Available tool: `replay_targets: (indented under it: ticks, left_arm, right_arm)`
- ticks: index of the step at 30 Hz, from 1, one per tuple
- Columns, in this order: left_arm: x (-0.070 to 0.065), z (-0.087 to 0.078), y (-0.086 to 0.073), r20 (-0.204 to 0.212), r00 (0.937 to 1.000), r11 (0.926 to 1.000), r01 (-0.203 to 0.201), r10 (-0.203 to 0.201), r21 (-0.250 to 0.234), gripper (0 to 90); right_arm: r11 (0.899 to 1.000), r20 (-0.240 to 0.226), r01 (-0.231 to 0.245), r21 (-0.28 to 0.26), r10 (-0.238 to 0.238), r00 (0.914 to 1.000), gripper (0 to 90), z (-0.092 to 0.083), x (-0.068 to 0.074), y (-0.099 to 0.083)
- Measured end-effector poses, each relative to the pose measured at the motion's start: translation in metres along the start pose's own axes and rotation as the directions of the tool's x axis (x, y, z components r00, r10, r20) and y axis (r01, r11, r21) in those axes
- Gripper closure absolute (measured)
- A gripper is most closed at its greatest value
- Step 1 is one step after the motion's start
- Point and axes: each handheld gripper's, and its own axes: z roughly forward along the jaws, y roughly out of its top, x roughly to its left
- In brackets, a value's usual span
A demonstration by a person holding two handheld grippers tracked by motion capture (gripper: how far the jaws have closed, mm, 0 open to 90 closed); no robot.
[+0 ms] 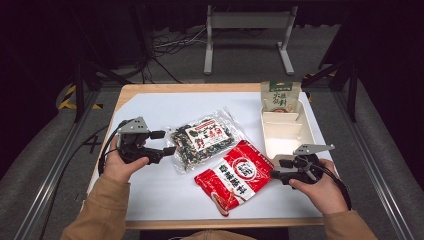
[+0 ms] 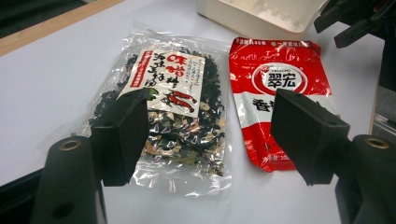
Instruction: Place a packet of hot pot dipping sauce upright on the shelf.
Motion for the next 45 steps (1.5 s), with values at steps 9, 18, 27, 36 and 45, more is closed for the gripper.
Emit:
replay_targets:
  ticks: [9, 18, 27, 36, 45]
  left_arm:
    - [0.0, 0.001, 0.0, 0.0, 1.0, 1.0, 0.002, -0.002, 0.004, 28.6]
    - [-0.001, 0.001, 0.0, -0.001, 1.0, 1.0, 0.003, -0.003, 0.007, 28.6]
    - [0.0, 0.002, 0.0, -0.002, 1.0, 0.9999, 0.0, 0.0, 0.015, 28.6]
    - [0.0, 0.003, -0.001, -0.002, 1.0, 0.9999, 0.002, -0.002, 0.016, 28.6]
    - [0.0, 0.003, -0.001, 0.003, 1.0, 0.9998, 0.007, -0.007, 0.019, 28.6]
  right_arm:
    - [0.999, 0.011, -0.034, 0.033, 0.033, 0.9994, 33.5, 0.015, -0.006, -0.011]
    - [0.998, -0.039, -0.061, 0.029, 0.062, 0.9973, 33.4, 0.028, -0.009, -0.017]
    - [0.996, -0.07, -0.082, 0.036, 0.085, 0.9939, 32.2, 0.039, -0.011, -0.021]
    - [0.998, -0.08, -0.06, 0.016, 0.061, 0.9949, 32.9, 0.046, -0.007, -0.019]
    - [0.993, -0.169, -0.111, -0.045, 0.102, 0.9803, 37.8, 0.046, 0.001, -0.014]
